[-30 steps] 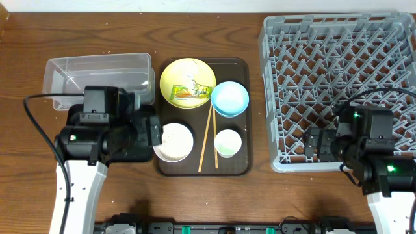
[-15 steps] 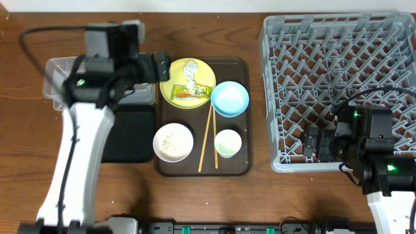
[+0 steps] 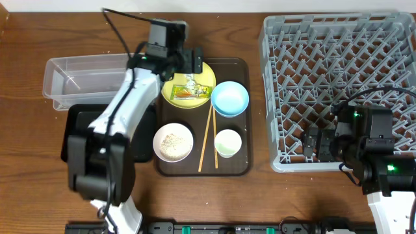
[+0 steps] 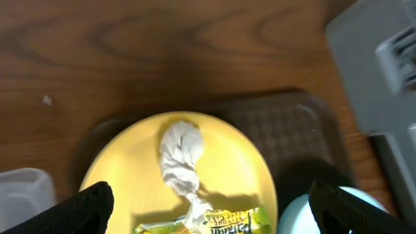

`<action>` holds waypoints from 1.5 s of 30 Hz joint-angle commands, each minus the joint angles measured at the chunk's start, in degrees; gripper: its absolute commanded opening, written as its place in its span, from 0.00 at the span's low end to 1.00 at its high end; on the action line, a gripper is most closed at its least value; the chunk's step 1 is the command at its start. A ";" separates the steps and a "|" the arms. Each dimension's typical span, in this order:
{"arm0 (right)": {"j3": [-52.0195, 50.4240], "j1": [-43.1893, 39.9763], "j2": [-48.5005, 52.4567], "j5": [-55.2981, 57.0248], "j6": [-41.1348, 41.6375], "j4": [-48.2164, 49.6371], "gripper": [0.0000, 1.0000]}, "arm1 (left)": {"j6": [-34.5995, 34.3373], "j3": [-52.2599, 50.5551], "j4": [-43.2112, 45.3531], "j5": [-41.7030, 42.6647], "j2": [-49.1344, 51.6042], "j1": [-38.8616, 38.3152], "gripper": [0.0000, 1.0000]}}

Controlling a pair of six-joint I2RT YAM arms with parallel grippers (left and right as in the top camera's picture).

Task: Sort waste into correct bins and load items into the dishwasher rack
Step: 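Grasp the crumpled white tissue with the left gripper and lift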

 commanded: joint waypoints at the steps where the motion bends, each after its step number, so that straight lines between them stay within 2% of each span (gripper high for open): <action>1: 1.14 0.59 -0.09 -0.68 0.66 -0.31 0.99 | 0.07 1.01 1.25 -0.79 4.33 -0.39 0.98; 8: 1.11 0.59 -0.09 -0.68 0.66 -0.42 0.99 | 0.07 0.98 1.81 -0.74 10.36 -0.39 0.98; 10: 1.11 0.59 -0.09 -0.68 0.66 -0.39 0.99 | 0.07 0.98 1.84 -0.74 11.52 -0.39 0.95; 13: 1.14 0.59 -0.09 -0.66 0.63 -0.39 0.99 | 0.09 0.94 1.95 -0.74 12.44 -0.39 0.72; 20: 1.14 0.59 -0.09 -0.68 0.66 -0.44 0.99 | 0.07 0.87 2.16 -0.74 12.52 -0.39 0.42; 23: 1.14 0.59 -0.09 -0.68 0.66 -0.46 0.99 | 0.07 0.87 1.97 -0.72 12.52 -0.39 0.42; 26: 1.14 0.59 -0.09 -0.68 0.63 -0.48 0.99 | 0.07 0.68 1.53 -0.74 12.52 -0.39 0.49; 42: 1.11 0.59 -0.09 -0.68 0.63 -0.48 0.99 | 0.11 -0.59 2.67 -0.76 12.55 -0.55 0.48; 45: 1.14 0.59 -0.09 -0.68 0.66 -0.48 0.99 | 0.11 -1.01 2.82 -0.90 12.63 -0.55 0.52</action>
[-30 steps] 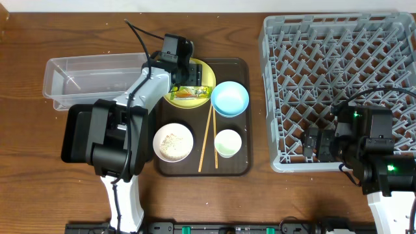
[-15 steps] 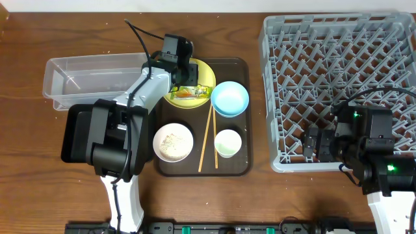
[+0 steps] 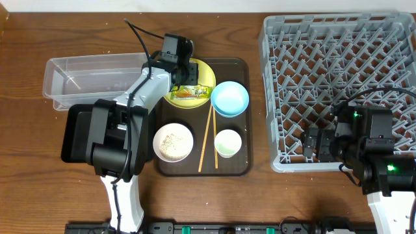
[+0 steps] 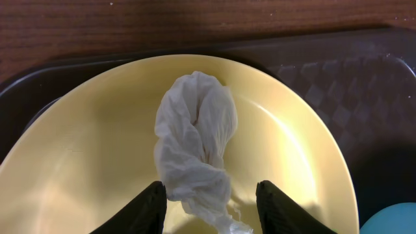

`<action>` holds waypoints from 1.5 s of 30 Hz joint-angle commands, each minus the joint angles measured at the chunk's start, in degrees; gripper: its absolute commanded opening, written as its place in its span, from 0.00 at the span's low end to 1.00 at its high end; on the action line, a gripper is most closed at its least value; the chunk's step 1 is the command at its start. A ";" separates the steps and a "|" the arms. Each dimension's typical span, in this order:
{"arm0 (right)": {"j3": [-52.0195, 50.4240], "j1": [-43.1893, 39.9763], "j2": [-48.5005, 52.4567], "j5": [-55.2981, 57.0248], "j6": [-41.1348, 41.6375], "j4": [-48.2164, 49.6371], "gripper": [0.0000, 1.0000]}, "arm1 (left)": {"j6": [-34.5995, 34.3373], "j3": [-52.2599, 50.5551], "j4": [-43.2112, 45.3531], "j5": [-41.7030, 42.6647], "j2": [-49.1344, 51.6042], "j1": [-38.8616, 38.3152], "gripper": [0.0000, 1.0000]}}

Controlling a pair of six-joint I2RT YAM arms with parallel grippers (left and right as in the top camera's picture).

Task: Sort waste into correct bins and load items into the dishwasher rack
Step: 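Grasp the crumpled white tissue with the left gripper and lift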

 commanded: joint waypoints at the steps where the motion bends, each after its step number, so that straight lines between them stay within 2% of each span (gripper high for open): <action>1: 1.14 0.59 -0.09 -0.66 0.63 -0.22 0.99 | 0.26 -1.11 0.22 -1.31 0.61 -0.15 0.55; 8: 1.14 0.59 -0.09 -0.66 0.66 -0.20 0.99 | 0.26 -1.16 0.20 -3.10 1.42 -0.17 0.55; 11: 1.14 0.59 -0.09 -0.66 0.63 -0.17 0.99 | 0.26 -1.16 0.17 -3.10 1.51 -0.17 0.47; 24: 1.11 0.59 -0.09 -0.66 0.63 -0.20 0.99 | 0.24 -1.16 0.37 -3.08 2.29 -0.66 0.46; 27: 1.14 0.59 -0.09 -0.63 0.63 -0.20 0.99 | 0.24 -1.14 0.48 -3.08 2.45 -0.74 0.30; 31: 1.11 0.59 -0.09 -0.63 0.63 -0.15 0.99 | 0.26 -1.11 1.11 -3.10 2.01 -0.74 0.19; 33: 1.14 0.59 -0.09 -0.63 0.63 -0.17 0.99 | 0.26 -1.11 1.05 -3.10 1.60 -0.74 0.06; 39: 1.11 0.59 -0.09 -0.63 0.61 -0.20 0.99 | 0.26 -1.11 -0.79 -3.17 -3.32 -0.39 0.06; 45: 1.14 0.59 -0.09 -0.63 0.42 -0.20 0.99 | 0.24 -1.11 -8.59 -3.28 -15.23 2.03 0.06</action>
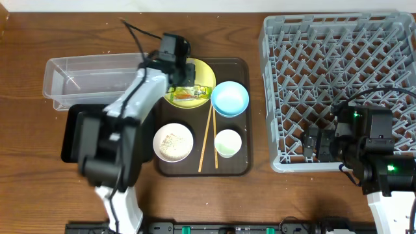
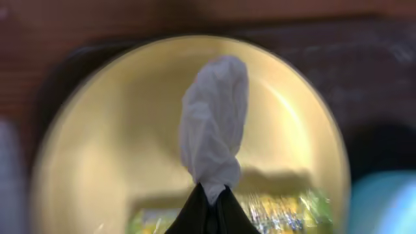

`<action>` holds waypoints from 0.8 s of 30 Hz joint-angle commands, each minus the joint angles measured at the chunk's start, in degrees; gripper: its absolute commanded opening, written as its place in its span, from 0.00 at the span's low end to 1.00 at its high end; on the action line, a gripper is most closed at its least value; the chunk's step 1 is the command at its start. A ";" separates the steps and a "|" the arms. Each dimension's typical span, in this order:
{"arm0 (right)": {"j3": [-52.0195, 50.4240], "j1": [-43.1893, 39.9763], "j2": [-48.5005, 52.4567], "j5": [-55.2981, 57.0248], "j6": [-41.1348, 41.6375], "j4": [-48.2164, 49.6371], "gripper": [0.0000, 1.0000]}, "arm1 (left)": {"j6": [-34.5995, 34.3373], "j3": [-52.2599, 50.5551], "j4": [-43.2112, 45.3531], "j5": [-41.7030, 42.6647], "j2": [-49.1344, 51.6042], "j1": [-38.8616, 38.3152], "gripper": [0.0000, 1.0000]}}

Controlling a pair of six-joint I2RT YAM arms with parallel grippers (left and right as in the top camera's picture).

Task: Sort waste into correct bins and load items into the dishwasher rack

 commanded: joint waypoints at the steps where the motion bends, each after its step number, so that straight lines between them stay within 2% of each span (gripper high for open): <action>1: 1.14 0.59 -0.09 -0.63 0.44 -0.17 0.99 | 0.28 0.11 -4.15 -0.74 -11.32 2.58 0.06; 8: 1.14 0.59 -0.09 -0.63 0.44 -0.17 0.99 | 0.28 0.09 -14.12 -11.21 -20.20 9.07 0.06; 17: 1.14 0.59 -0.09 -0.63 0.46 -0.20 0.99 | 0.26 -0.09 -15.89 -13.62 -16.94 16.35 0.08; 19: 1.11 0.59 -0.09 -0.66 0.46 -0.20 0.99 | 0.26 -0.09 -16.15 -13.62 -15.74 16.74 0.17; 20: 1.14 0.59 -0.09 -0.66 0.46 -0.20 0.99 | 0.28 -0.09 -16.31 -13.62 -15.28 16.74 0.17; 21: 1.14 0.59 -0.09 -0.66 0.46 -0.20 0.99 | 0.28 -0.09 -16.31 -13.60 -15.10 16.74 0.27; 24: 1.14 0.59 -0.09 -0.66 0.46 -0.20 0.99 | 0.33 -0.07 -16.24 -13.33 -15.47 16.68 0.48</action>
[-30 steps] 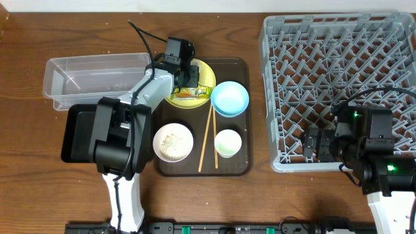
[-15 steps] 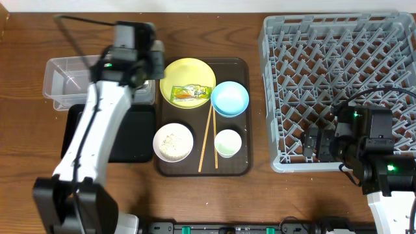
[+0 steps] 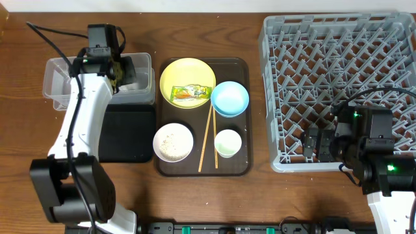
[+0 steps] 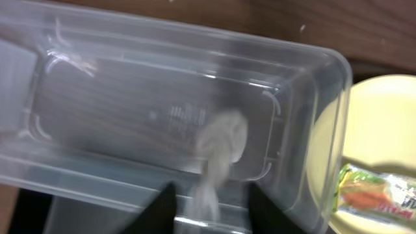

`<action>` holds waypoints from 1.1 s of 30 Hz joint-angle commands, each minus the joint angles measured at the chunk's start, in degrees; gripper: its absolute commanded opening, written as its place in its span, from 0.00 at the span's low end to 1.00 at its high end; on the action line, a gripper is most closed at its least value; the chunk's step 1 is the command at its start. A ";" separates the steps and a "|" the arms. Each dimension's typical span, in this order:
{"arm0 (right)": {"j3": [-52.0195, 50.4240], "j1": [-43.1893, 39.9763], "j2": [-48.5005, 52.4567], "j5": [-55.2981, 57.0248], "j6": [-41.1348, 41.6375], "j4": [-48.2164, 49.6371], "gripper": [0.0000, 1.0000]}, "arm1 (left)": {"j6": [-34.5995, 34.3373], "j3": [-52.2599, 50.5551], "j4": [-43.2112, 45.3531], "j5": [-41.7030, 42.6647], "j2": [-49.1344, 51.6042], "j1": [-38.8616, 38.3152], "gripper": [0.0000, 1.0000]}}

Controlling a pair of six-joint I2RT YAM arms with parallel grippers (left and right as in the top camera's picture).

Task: Sort waste into correct bins and load items into the dishwasher rack

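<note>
My left gripper [image 4: 209, 207] stands open over the right end of the clear plastic bin [image 4: 97, 58]. The crumpled white tissue [image 4: 220, 153] shows blurred in the gap between the fingers, touching neither, with the bin's floor behind it. In the overhead view the left gripper [image 3: 123, 69] is at the clear bin [image 3: 62, 81]. The yellow plate [image 3: 188, 73] on the brown tray [image 3: 242, 166] holds only a snack wrapper [image 3: 187, 92]. My right gripper [image 3: 315, 143] rests at the front edge of the grey dishwasher rack [image 3: 338, 71].
A black bin [image 3: 127, 133] lies in front of the clear one. The tray also carries a blue bowl [image 3: 229, 99], a white bowl with crumbs [image 3: 173, 142], a small pale cup [image 3: 227, 143] and chopsticks [image 3: 208, 138].
My left gripper was shut on the tissue just above the yellow plate. It is now over the clear bin to the left, open, and the tissue is free of its fingers.
The left gripper hovered open high over the plate with the tissue and wrapper. Then it was down with its fingers either side of the tissue, then shut on it. Now the tissue is off the plate, at the clear bin. The right arm stayed still.
</note>
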 commanded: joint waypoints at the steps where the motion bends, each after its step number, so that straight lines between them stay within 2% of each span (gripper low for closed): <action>1: 1.14 0.59 -0.09 -0.63 0.46 -0.17 0.99 | 0.24 -0.04 0.04 -0.04 -0.72 0.02 0.51; 5: 1.14 0.59 -0.09 -0.63 0.44 -0.15 0.99 | 2.73 -0.04 0.09 8.57 -2.99 -0.37 0.58; 9: 1.14 0.59 -0.09 -0.63 0.46 -0.15 0.99 | 14.56 -0.07 -0.52 23.10 -3.58 -2.75 0.67; 11: 1.14 0.59 -0.09 -0.63 0.46 -0.15 0.99 | 21.03 -0.09 -1.90 26.12 -3.21 -4.68 0.73; 17: 1.14 0.59 -0.09 -0.63 0.46 -0.17 0.99 | 33.64 -0.09 -4.17 25.24 -0.57 -10.51 0.78; 21: 1.14 0.59 -0.09 -0.66 0.46 -0.17 0.99 | 34.84 -0.09 -3.87 21.20 2.14 -13.22 0.84; 33: 1.14 0.59 -0.09 -0.63 0.46 -0.15 0.99 | 38.88 -0.09 -0.44 19.96 12.37 -16.59 0.86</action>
